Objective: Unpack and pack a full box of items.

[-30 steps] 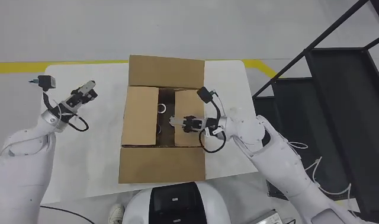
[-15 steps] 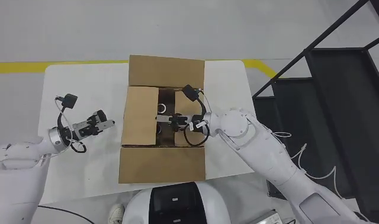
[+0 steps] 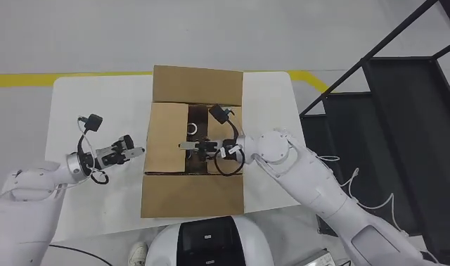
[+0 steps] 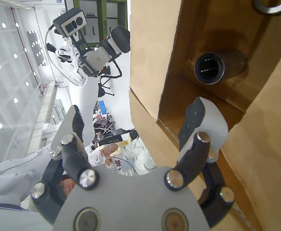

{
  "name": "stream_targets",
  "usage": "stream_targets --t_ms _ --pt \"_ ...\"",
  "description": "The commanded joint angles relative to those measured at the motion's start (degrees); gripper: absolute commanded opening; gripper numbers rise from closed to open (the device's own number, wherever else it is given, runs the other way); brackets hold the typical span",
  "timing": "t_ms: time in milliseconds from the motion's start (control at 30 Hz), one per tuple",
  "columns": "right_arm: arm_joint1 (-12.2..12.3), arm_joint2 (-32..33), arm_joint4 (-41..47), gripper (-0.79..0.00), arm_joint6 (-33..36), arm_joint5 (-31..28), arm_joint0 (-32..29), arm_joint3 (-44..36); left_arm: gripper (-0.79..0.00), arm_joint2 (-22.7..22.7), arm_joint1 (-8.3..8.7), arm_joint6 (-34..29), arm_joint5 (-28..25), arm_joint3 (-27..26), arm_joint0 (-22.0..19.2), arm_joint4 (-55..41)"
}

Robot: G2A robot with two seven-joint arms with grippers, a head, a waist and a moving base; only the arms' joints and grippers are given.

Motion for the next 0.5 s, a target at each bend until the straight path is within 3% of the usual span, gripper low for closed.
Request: stream_targets --t_ms 0,200,467 --pt "-0.98 -2.11 0.96 0.0 -0.49 0.25 2.31 2.64 0.0 0.37 0.78 -1.59 1.84 -0.99 -0.12 -1.29" --pt "-4.53 -8.53 2.74 0.0 -3.36 -0.56 8.47 9.42 0.0 -1.62 2.34 -0.55 0.8 -0.93 0.27 -5.99" --pt "-7.45 -12.89 4.14 0.0 -1.64 -9.33 11.61 8.15 0.0 -7.58 4.25 1.15 -0.9 -5.19 4.29 -23.61"
